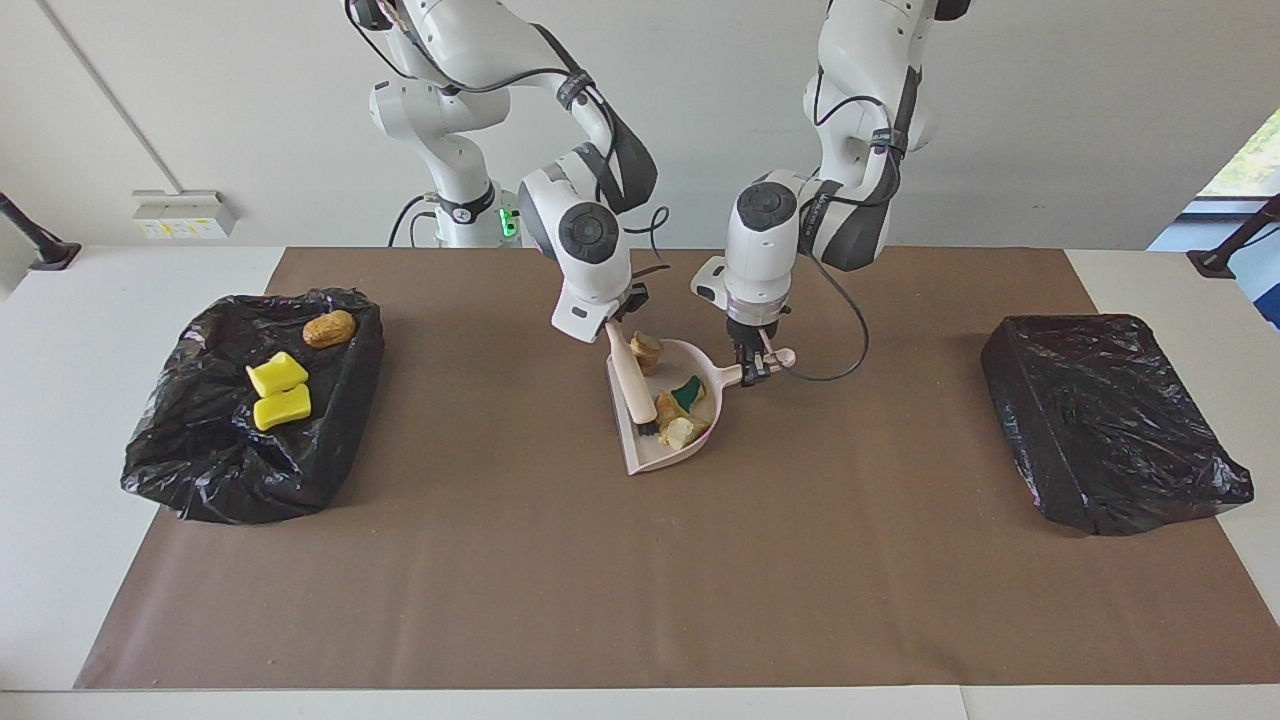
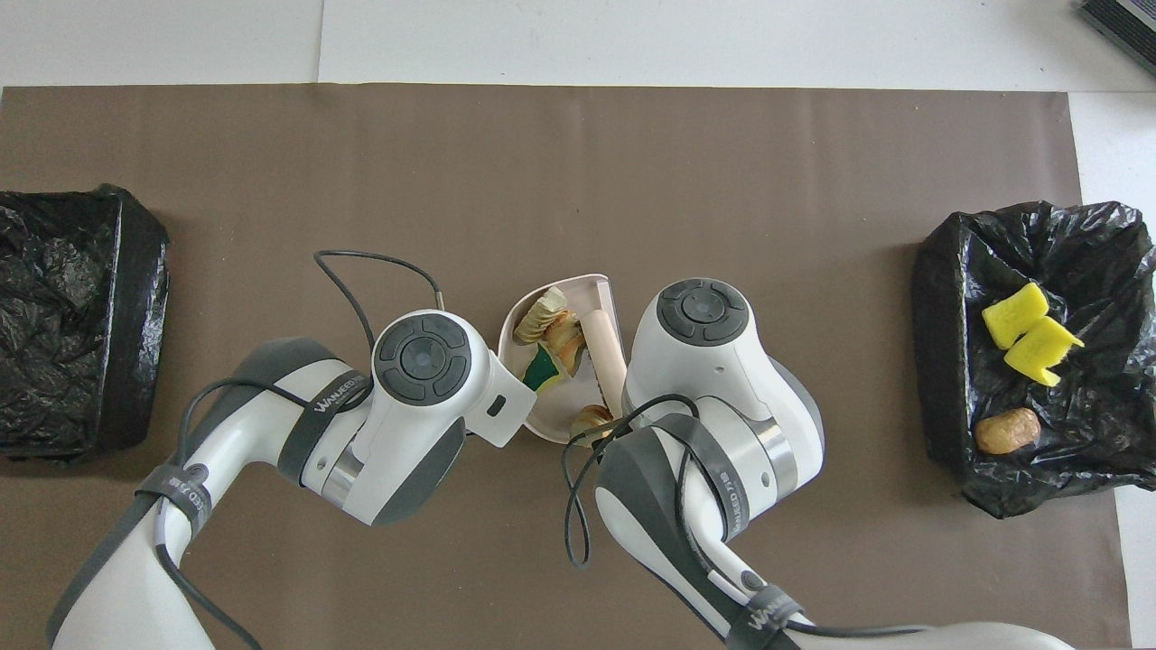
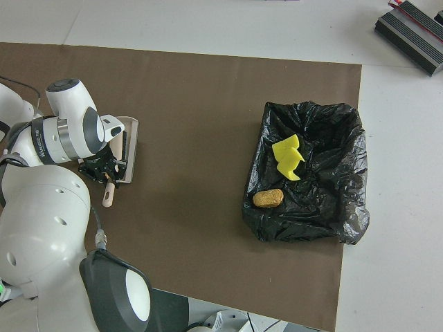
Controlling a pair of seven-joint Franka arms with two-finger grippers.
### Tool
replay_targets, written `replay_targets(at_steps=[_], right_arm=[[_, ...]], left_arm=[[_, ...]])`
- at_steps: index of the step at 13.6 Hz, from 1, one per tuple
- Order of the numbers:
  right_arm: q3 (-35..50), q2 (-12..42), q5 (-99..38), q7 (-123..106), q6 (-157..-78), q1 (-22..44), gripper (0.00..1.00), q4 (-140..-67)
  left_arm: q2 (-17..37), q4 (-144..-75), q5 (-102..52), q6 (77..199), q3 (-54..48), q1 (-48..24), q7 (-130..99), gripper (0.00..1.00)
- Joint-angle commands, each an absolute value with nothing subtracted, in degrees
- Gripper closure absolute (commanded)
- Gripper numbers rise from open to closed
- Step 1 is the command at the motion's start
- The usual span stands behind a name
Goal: Sweep and dump trash in bin
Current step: 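Sweep the brown trash into the dustpan with the right gripper's brush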
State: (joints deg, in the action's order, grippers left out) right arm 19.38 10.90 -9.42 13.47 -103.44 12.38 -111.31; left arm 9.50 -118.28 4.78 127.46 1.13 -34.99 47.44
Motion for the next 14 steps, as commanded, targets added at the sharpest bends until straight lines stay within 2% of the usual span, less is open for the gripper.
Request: replay_targets(at_steps=[1,3,5,8,11,14], right_arm=[[19.25,2.92,-9.85,17.64,-95.83,9.76,1.0,-112.5],[19.51,-0.25,-7.05,24.23,-90.02,9.75,1.0,-113.2],[19.86,-2.63,-7.12,28.02,-89.56,10.55,1.0,-116.17],[19.86,-5.79,-9.48,29.35,-93.67,10.81,1.0,-121.71],[19.86,-8.95,-15.28,30.84,-99.12,10.81,1.0,-126.99],[19.86,-9.93,-16.52,35.83,-104.29,16.5,1.0,-131.29]], left_arm=[[7.47,-120.76,4.83,128.76,1.49,-34.63,48.51,1.0],[7.82,-120.06,4.83,128.32,1.49,-33.14,49.74,1.0],[8.09,-119.62,4.83,127.88,1.58,-32.17,51.23,1.0],[6.86,-118.74,4.83,127.1,1.67,-28.85,54.48,1.0],[2.82,-118.65,4.75,124.72,1.93,-24.01,61.59,1.0],[-0.69,-117.87,4.13,120.87,2.02,-16.11,73.0,1.0]])
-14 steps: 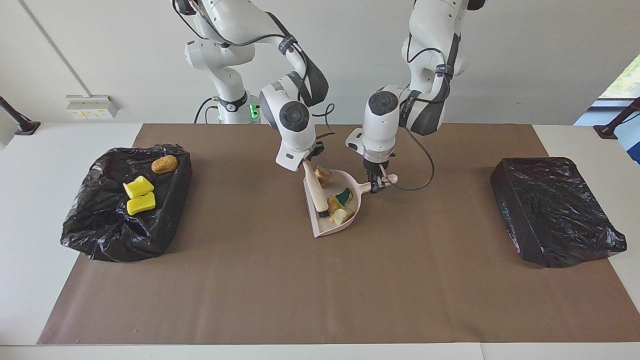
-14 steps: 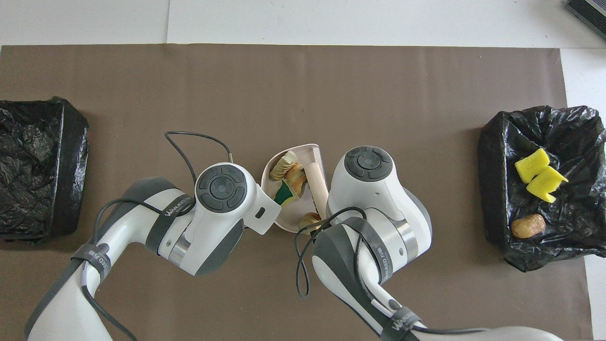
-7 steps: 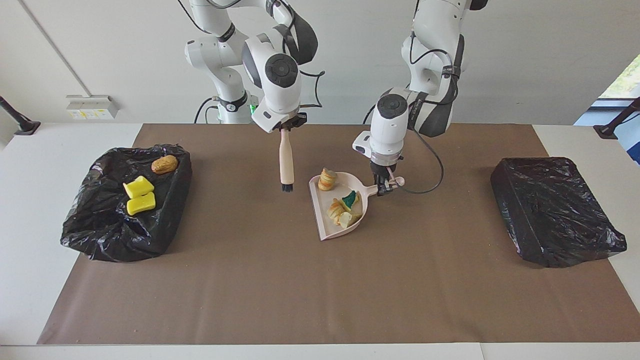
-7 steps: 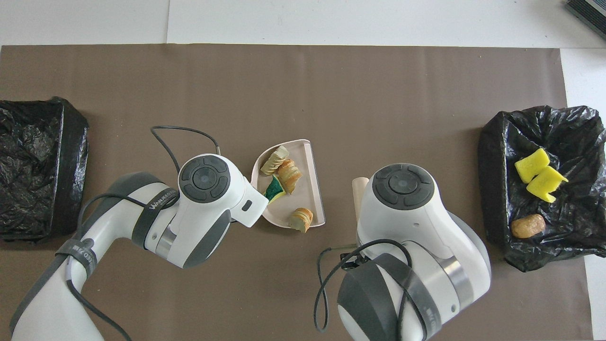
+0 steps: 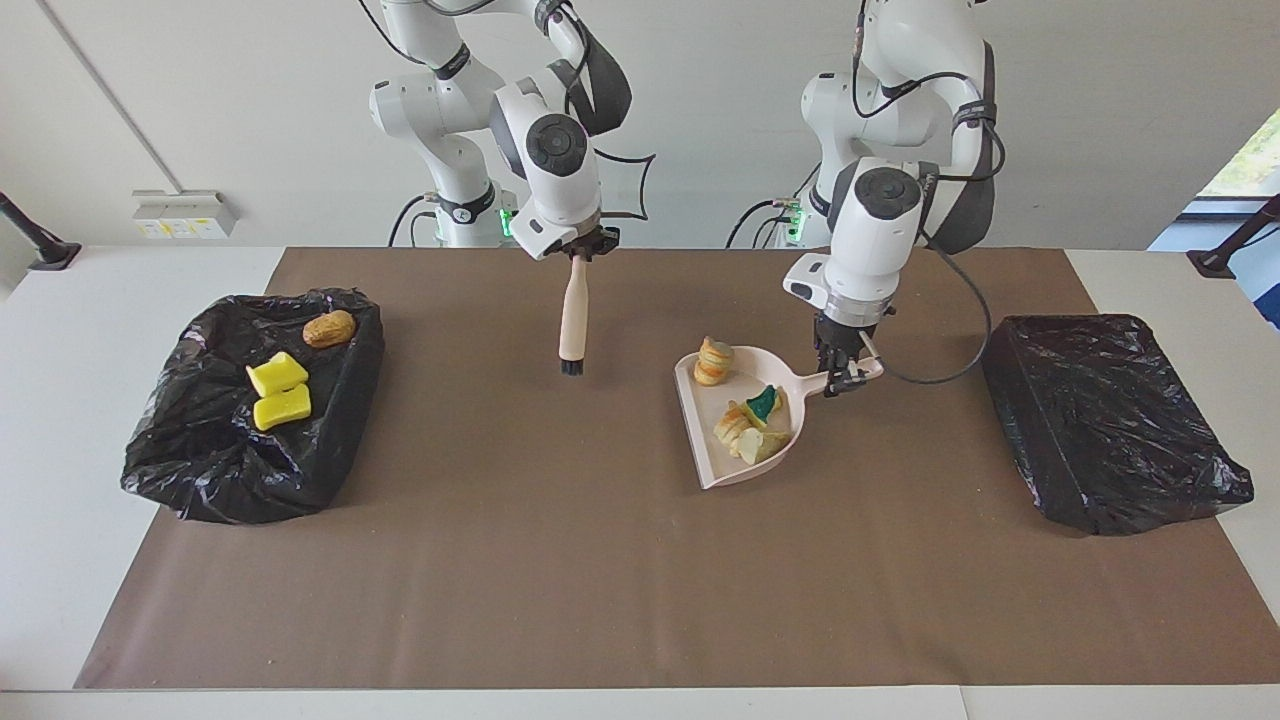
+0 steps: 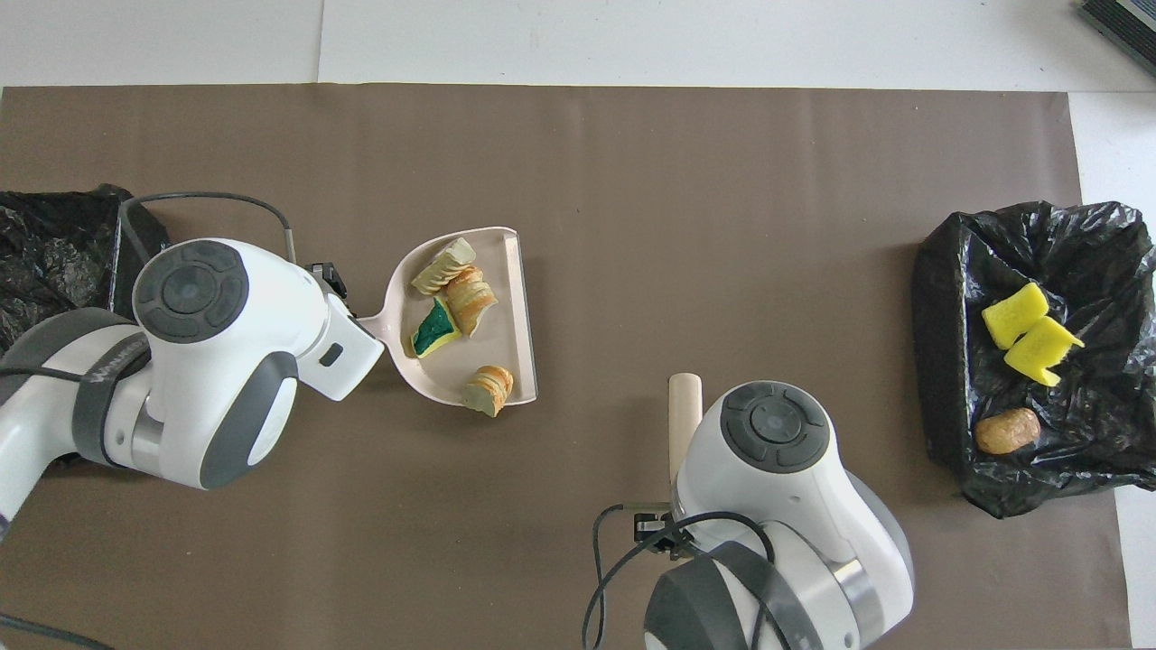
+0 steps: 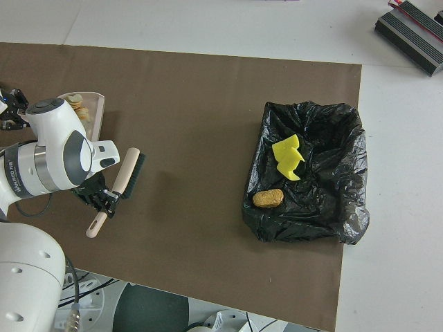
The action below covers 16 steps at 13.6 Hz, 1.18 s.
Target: Sweep and dump trash in bin
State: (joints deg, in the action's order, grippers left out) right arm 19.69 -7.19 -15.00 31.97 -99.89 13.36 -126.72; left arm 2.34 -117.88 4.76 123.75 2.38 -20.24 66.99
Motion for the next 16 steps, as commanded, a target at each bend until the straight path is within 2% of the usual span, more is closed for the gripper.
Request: replay_targets(at_steps=[1,5,8,11,12,13,15,16], right_arm=[[19.86,-9.32,-16.61,38.56,-107.2,18.96,1.0,-132.0],[19.86,-5.81,-21.26,42.1,-113.53,21.52,1.0,-133.67],[19.86,-2.91,-21.36,44.82,-117.67,25.04,1.0,-133.94],[19.86,-2.64,-21.36,44.39,-121.55,27.07,1.0,-135.96],[19.86,-2.81,-21.36,44.12,-121.64,27.33,0.92,-136.66],[19.86,-3.07,-21.36,43.86,-121.55,27.42,0.68,-137.02],[19.86,-3.08,-20.05,43.51,-121.64,27.51,0.0,-136.59],[19.78,-3.34,-18.65,43.24,-121.55,27.51,0.0,-135.97]], left_arm=[[-1.05,-116.56,4.04,118.5,2.02,-13.04,76.95,1.0],[-1.32,-109.26,2.64,109.27,2.29,1.28,84.81,1.0],[-0.71,-104.08,1.94,106.36,2.46,12.62,89.26,1.0],[2.01,-97.32,-1.58,106.08,2.46,24.05,101.14,1.0],[3.24,-95.73,-0.8,106.35,2.55,25.39,101.86,1.0],[3.69,-94.93,0.25,107.22,2.64,26.88,102.91,1.0],[4.22,-94.57,4.02,109.23,2.72,27.6,104.24,1.0],[4.65,-94.57,6.22,111.95,2.72,27.51,104.06,1.0]])
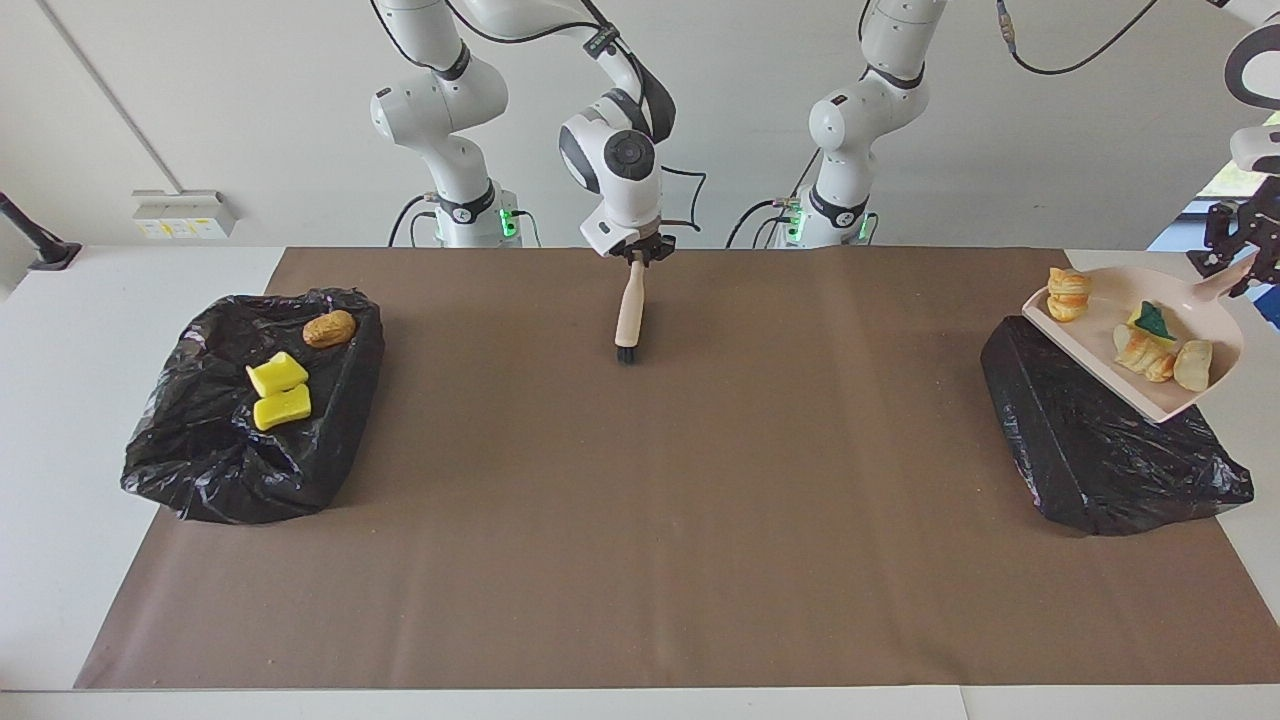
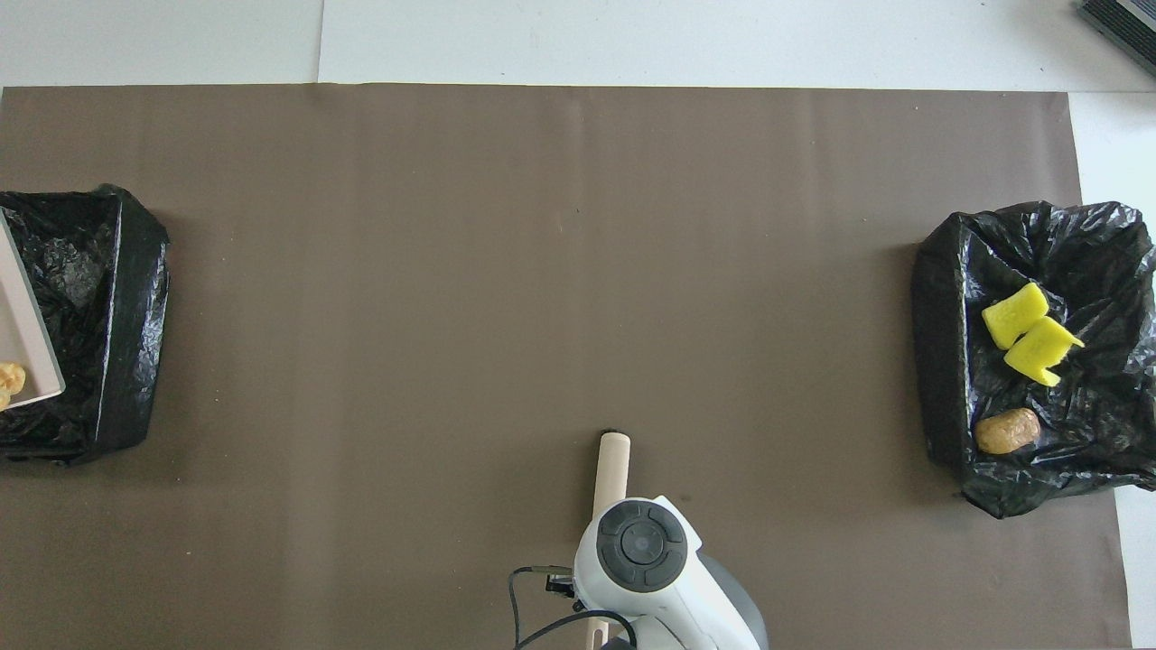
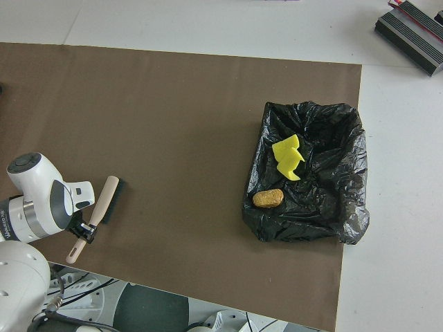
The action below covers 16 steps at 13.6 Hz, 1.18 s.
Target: Sweep and dump trash in bin
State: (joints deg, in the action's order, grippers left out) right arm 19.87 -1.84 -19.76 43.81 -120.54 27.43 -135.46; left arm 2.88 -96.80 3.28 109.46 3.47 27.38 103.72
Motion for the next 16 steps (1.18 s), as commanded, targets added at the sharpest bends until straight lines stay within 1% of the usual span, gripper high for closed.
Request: replay_targets(at_steps=[1,3,6,8,11,14,16], right_arm=[[19.6,-3.43,-16.54,42.63,-121.03,27.34,0.0,-134.49],[19.07,-3.43,-12.68,42.36,-120.85,25.93,0.0,-130.89],[19.25,-2.03,-7.75,42.1,-120.68,18.74,0.0,-123.51],[19.25,-2.02,-2.84,41.4,-119.28,15.14,0.0,-119.38],[19.34,-2.02,-0.26,38.24,-113.75,10.21,0.0,-112.79],[19.25,-2.11,-0.44,33.77,-103.3,5.64,0.0,-103.65],[19.07,-2.72,-0.7,30.51,-99.24,3.44,0.0,-100.65]], left_arm=[[4.83,-94.57,8.07,113.89,2.72,27.51,103.98,1.0],[5.79,-94.66,12.98,116.62,2.72,26.99,103.45,1.0],[6.24,-95.01,18.79,118.39,2.64,26.28,101.62,1.0],[7.03,-95.71,25.37,120.66,2.55,25.14,97.58,1.0],[7.21,-95.8,30.57,121.46,2.55,24.18,96.68,1.0],[7.29,-95.8,33.75,121.46,2.64,23.73,96.42,1.0],[7.29,-95.54,39.34,121.55,2.55,22.86,96.24,1.0]])
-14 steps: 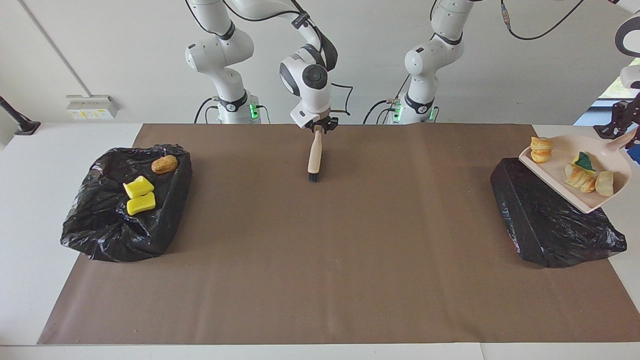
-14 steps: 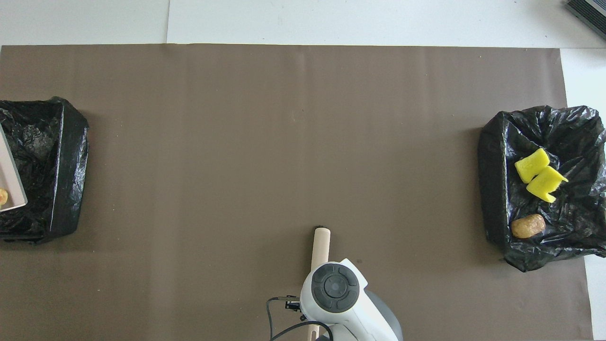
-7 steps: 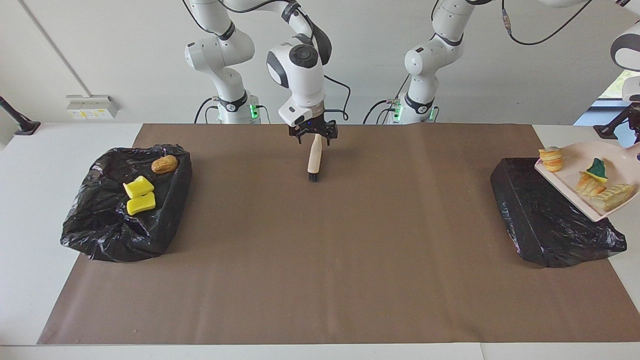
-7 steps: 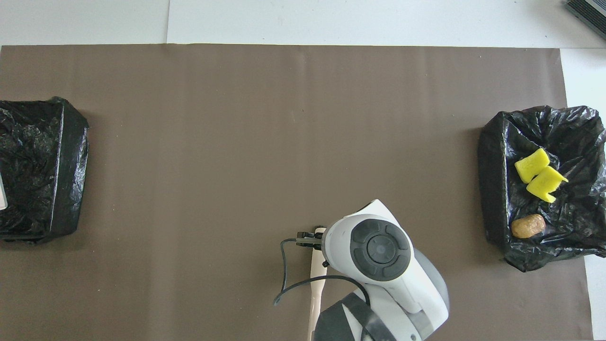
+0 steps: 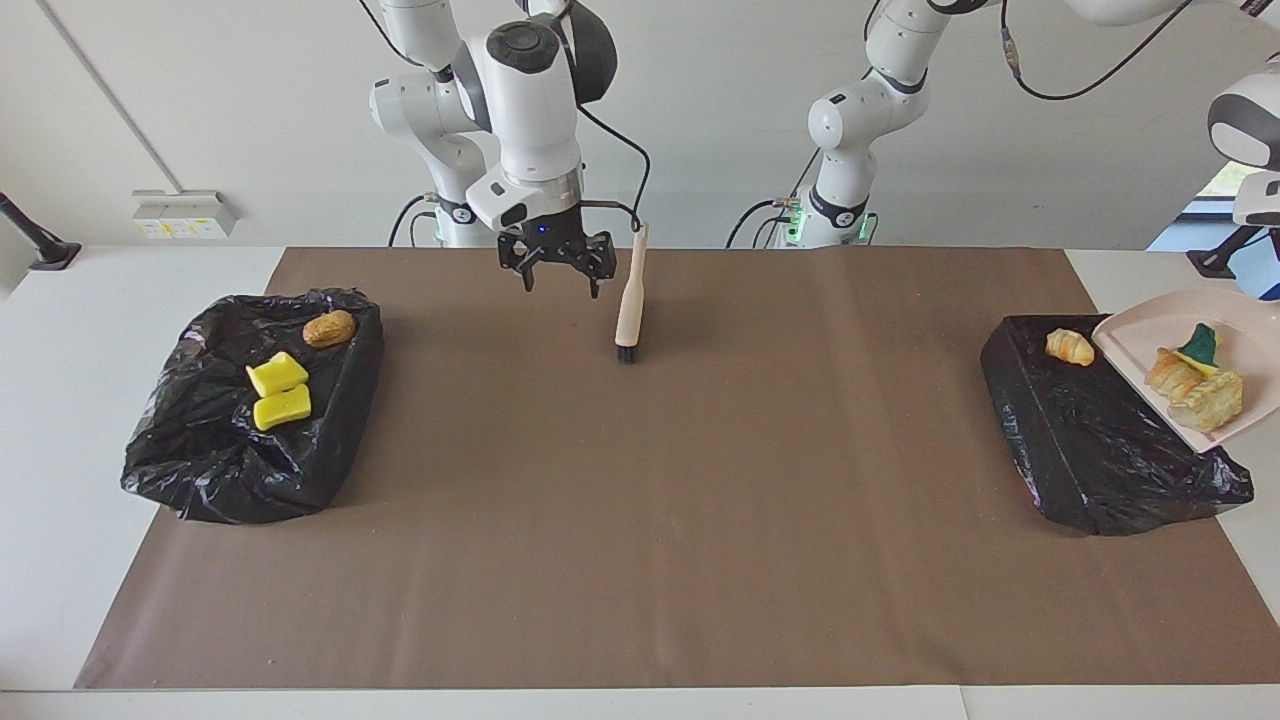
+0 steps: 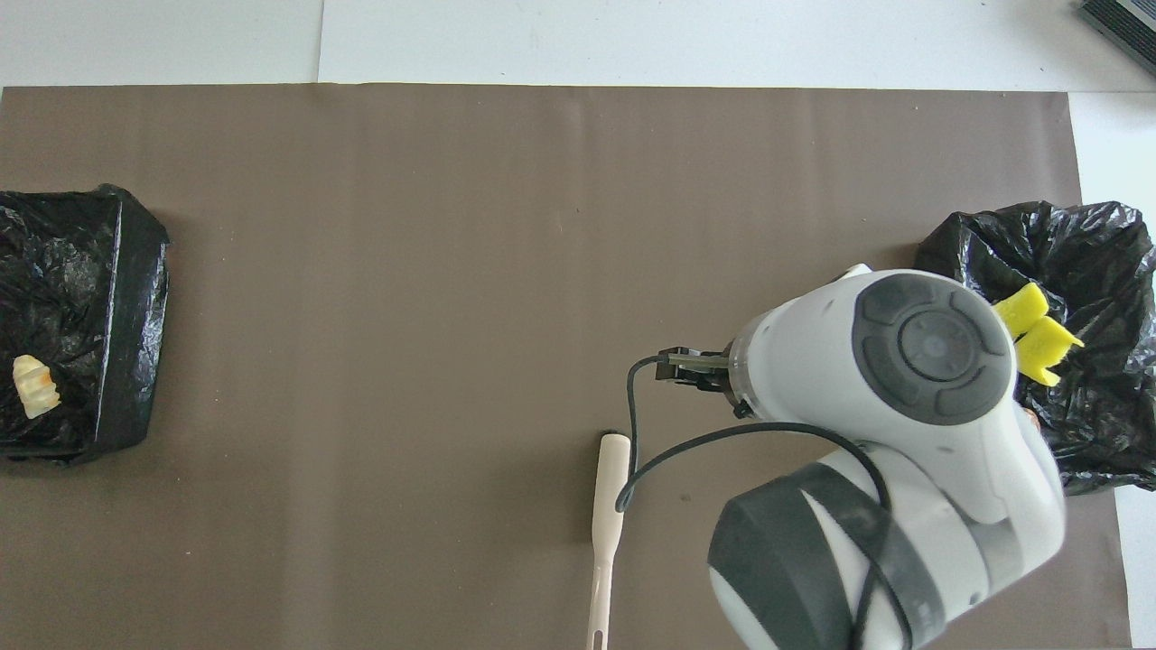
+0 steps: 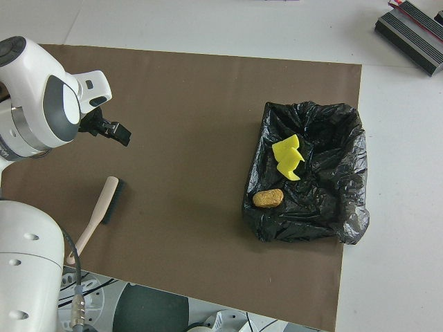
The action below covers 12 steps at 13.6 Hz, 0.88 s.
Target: Sweep and dump trash in bin
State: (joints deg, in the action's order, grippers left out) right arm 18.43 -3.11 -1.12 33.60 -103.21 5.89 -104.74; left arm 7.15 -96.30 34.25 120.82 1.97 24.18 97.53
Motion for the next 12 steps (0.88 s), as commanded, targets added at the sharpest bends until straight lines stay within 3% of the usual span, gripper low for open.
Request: replay_targets(at_steps=[1,7,12], right_arm=[[18.29,-3.25,-0.79,29.54,-98.18,2.73,0.0,-100.03],[9.87,-4.22,-0.53,19.19,-87.99,1.58,0.0,-91.5],[-2.18,-5.36,-0.44,3.72,-83.67,1.32,0.0,-89.91]], left_arm=[[7.29,-95.45,42.86,121.64,2.55,22.07,94.94,1.0],[6.24,-94.83,48.16,120.41,2.37,20.83,92.11,1.0],[5.8,-92.81,44.93,116.46,1.32,18.73,91.67,1.0]])
